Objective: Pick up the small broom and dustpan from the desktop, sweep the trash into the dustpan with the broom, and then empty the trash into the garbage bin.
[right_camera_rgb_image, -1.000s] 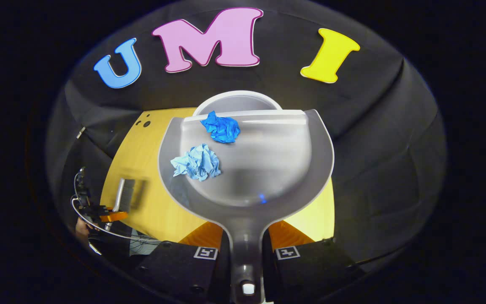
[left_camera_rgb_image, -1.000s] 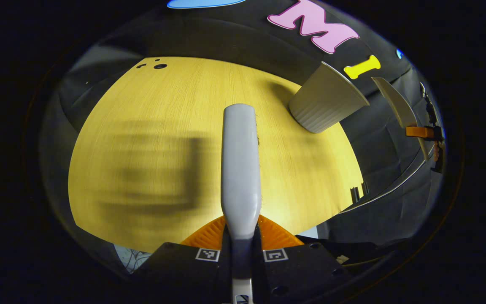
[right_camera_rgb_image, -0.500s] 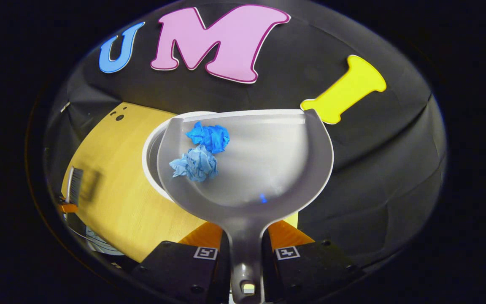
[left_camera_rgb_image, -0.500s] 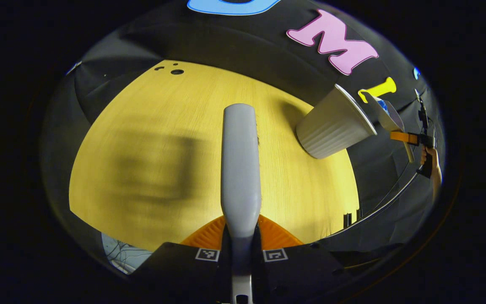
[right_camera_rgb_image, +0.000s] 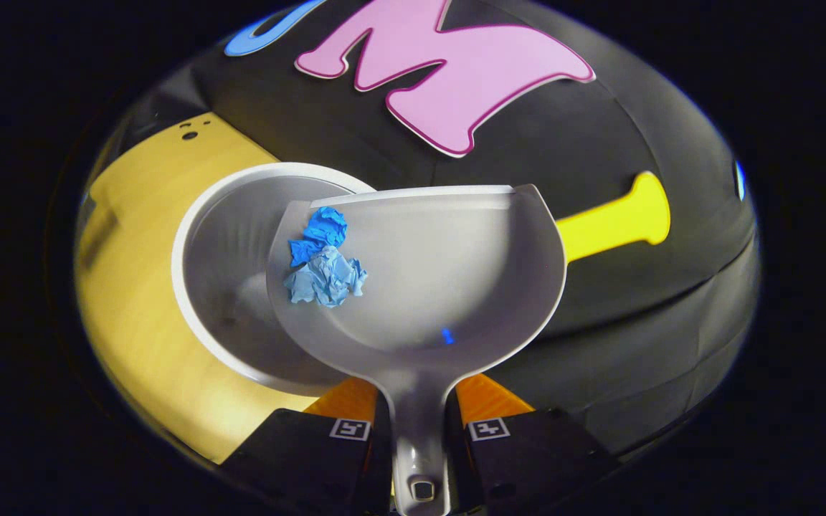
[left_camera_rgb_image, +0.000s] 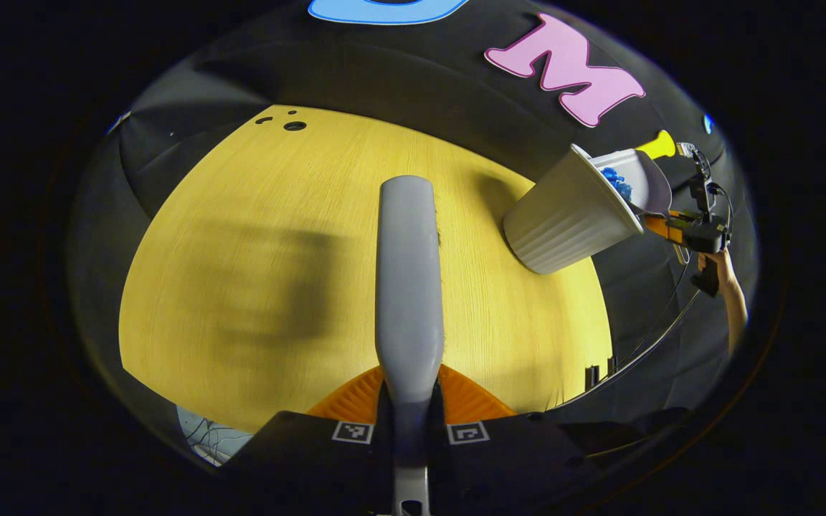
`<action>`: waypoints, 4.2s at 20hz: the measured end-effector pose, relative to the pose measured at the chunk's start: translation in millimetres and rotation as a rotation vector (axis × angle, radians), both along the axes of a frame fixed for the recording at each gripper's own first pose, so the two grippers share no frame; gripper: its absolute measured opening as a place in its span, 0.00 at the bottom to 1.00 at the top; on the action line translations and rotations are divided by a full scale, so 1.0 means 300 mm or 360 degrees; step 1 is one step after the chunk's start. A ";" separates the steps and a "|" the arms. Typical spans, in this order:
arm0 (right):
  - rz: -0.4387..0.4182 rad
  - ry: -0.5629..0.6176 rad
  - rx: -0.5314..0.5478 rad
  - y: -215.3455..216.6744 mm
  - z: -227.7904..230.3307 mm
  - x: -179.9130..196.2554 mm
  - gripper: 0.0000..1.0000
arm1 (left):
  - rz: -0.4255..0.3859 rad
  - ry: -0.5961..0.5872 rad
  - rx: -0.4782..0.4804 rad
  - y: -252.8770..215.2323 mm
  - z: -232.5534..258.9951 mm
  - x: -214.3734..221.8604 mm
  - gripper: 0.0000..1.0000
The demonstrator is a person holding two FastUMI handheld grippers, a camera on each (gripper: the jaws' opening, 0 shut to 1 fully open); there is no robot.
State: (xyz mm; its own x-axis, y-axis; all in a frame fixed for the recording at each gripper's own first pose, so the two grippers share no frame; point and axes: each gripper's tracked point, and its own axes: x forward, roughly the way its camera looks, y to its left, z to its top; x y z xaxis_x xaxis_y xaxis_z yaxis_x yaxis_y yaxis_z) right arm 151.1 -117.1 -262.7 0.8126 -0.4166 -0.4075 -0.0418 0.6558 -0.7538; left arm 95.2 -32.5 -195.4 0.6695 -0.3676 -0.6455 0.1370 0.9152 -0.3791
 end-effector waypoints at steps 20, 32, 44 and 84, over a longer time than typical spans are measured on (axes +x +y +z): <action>0.0246 -0.0179 -0.1013 0.034 0.107 0.014 0.34 | -0.0049 0.0055 0.0022 -0.029 -0.007 -0.023 0.23; -0.0040 -0.0236 -0.0369 -0.028 0.124 -0.044 0.35 | -0.0012 0.0024 0.0031 -0.039 0.003 -0.053 0.23; -0.0188 -0.0313 0.0647 0.134 0.165 -0.129 0.34 | -0.0004 -0.0018 0.0002 -0.049 0.017 -0.127 0.23; -0.0131 0.0786 0.1295 1.067 -0.999 -0.605 0.35 | 0.0065 0.0231 0.0666 0.335 -0.296 0.058 0.20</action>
State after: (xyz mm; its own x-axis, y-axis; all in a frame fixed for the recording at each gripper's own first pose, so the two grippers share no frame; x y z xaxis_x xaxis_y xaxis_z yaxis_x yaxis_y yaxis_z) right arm -30.6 203.1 -562.2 0.4523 0.0978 -0.8865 -0.1636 0.9862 0.0253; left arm 112.6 68.0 -284.3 0.5695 -0.0296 -0.8215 0.0700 0.9975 0.0126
